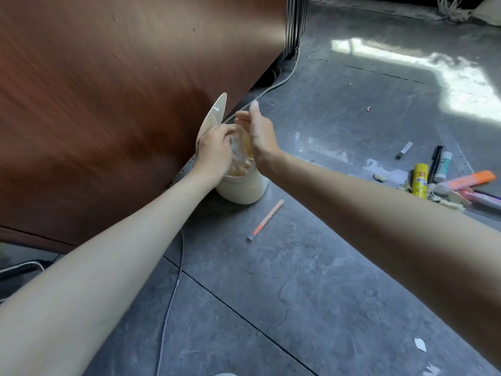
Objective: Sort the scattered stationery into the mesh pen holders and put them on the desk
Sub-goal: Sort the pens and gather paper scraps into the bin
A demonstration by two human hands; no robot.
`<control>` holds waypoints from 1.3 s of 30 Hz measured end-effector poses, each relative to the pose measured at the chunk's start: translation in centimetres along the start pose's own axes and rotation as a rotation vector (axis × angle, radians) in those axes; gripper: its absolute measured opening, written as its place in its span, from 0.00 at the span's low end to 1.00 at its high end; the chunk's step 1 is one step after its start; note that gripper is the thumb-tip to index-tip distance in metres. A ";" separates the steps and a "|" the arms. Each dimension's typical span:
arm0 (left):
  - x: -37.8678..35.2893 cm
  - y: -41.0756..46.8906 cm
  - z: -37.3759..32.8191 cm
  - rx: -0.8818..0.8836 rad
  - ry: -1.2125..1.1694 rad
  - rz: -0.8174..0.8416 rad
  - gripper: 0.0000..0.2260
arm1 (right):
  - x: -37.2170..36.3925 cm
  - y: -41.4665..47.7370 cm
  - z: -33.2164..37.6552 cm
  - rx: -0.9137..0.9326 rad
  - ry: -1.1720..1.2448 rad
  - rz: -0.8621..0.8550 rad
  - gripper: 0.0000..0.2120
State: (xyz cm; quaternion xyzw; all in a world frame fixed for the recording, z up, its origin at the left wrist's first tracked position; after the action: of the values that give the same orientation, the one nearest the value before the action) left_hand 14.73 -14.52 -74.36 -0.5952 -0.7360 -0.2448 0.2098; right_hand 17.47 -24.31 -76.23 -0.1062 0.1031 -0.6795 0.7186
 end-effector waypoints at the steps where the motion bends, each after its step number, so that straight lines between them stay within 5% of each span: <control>1: 0.1 -0.3 -0.2 -0.038 0.010 0.009 0.16 | 0.2 0.0 0.1 0.002 -0.028 0.005 0.22; 5: 0.4 -1.6 -1.2 -0.178 0.122 0.019 0.15 | 1.4 0.0 0.4 0.139 -0.262 -0.028 0.17; 10: -1.2 -2.0 0.2 -0.084 0.461 0.183 0.11 | 1.6 -0.8 1.4 0.313 -0.505 0.011 0.11; 19: -7.1 -6.2 -6.0 -0.503 0.242 0.001 0.12 | 11.0 -3.4 1.7 0.387 -0.819 -0.176 0.20; 22: -12.3 -10.2 -7.6 -0.552 0.200 0.139 0.12 | 17.1 -6.7 0.1 0.303 -1.007 -0.150 0.24; 27: -22.8 -22.9 -7.4 -0.561 0.196 0.790 0.13 | 28.0 -15.4 -9.2 -0.084 -1.141 -0.062 0.23; 29: -25.0 -27.3 -6.7 -0.522 0.255 0.925 0.20 | 30.7 -19.5 -13.4 -0.247 -1.159 -0.038 0.23; 34: -27.2 -32.6 -6.1 -0.547 0.248 0.975 0.36 | 32.5 -26.8 -19.3 -0.402 -1.117 -0.011 0.22; 39: -27.2 -34.8 -6.2 -0.675 0.188 0.844 0.35 | 32.8 -29.2 -20.5 -0.374 -1.083 -0.035 0.21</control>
State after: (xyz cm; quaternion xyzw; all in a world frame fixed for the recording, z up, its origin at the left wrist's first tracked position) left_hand -13.68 -45.30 -89.66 -0.8486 -0.2921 -0.4142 0.1520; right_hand -14.63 -58.85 -87.45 -0.5661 -0.1629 -0.5104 0.6265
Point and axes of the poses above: each hand's wrist, its own y-axis towards the middle knuckle, its own x-axis out of the back of the hand, z = x × y, the point moved 7 cm from there along y, towards the middle knuckle, and after that the axes turned 9 degrees about -y, right-handed, at the moved point
